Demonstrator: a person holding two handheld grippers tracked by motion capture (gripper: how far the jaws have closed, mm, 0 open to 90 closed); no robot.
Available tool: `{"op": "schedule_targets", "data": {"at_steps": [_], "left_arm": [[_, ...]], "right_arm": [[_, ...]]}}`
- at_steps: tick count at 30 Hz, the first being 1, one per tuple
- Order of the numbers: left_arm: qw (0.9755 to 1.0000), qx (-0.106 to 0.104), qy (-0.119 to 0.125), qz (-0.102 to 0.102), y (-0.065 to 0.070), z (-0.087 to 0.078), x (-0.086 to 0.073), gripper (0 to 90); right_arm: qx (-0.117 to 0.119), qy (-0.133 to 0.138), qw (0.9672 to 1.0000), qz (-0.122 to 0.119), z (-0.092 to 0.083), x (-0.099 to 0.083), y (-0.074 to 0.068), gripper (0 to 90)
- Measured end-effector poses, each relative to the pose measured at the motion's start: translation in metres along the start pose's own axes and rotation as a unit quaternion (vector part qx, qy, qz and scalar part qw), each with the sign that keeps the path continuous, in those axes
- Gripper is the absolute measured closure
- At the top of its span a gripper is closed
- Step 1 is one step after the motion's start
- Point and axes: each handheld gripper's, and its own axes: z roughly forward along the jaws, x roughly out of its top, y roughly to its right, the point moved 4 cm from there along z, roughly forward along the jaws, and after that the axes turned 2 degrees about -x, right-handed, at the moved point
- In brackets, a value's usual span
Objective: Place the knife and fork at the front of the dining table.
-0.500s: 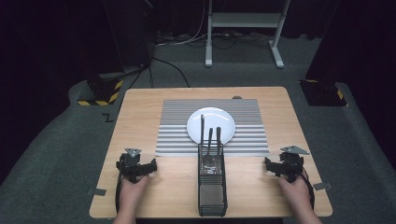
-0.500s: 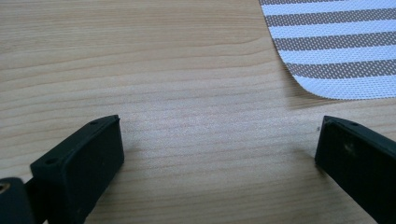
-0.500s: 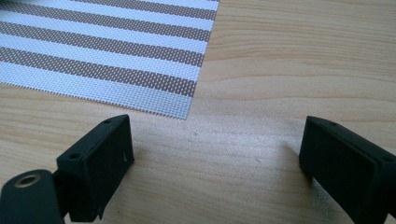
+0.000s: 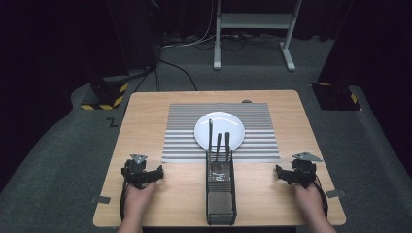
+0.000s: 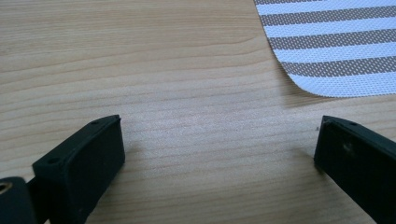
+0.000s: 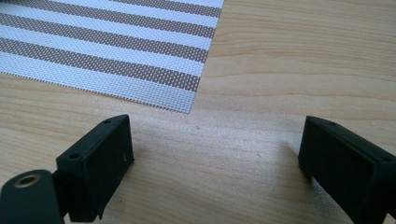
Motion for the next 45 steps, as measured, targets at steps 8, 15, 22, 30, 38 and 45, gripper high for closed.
{"op": "schedule_targets", "data": {"at_steps": [8, 15, 22, 30, 38, 45], "left_arm": [[1.0000, -0.001, -0.002, 0.005, 0.000, -0.001, -0.001, 2.8], [0.9990, -0.008, 0.029, 0.034, 0.006, -0.011, -0.002, 1.8], [0.9949, -0.051, 0.082, 0.030, 0.010, -0.031, 0.003, 1.3], [0.9833, -0.082, 0.157, 0.045, 0.025, -0.053, 0.008, 7.8], [0.9690, -0.116, 0.211, 0.054, 0.042, -0.069, 0.015, 7.4], [0.9711, -0.111, 0.199, 0.070, 0.053, -0.078, 0.022, 1.2]], "right_arm": [[-0.002, -0.001, 1.0000, -0.001, 0.000, 0.000, 0.000, 9.7], [0.000, 0.000, 1.0000, -0.002, 0.000, 0.000, 0.000, 9.6], [0.001, 0.001, 1.0000, -0.004, 0.001, 0.001, 0.000, 9.6], [0.003, 0.001, 1.0000, -0.003, 0.001, 0.001, 0.000, 9.9], [0.002, 0.001, 1.0000, -0.003, 0.001, 0.001, 0.000, 10.4], [0.001, 0.001, 1.0000, -0.003, 0.001, 0.001, 0.000, 10.3]]}}
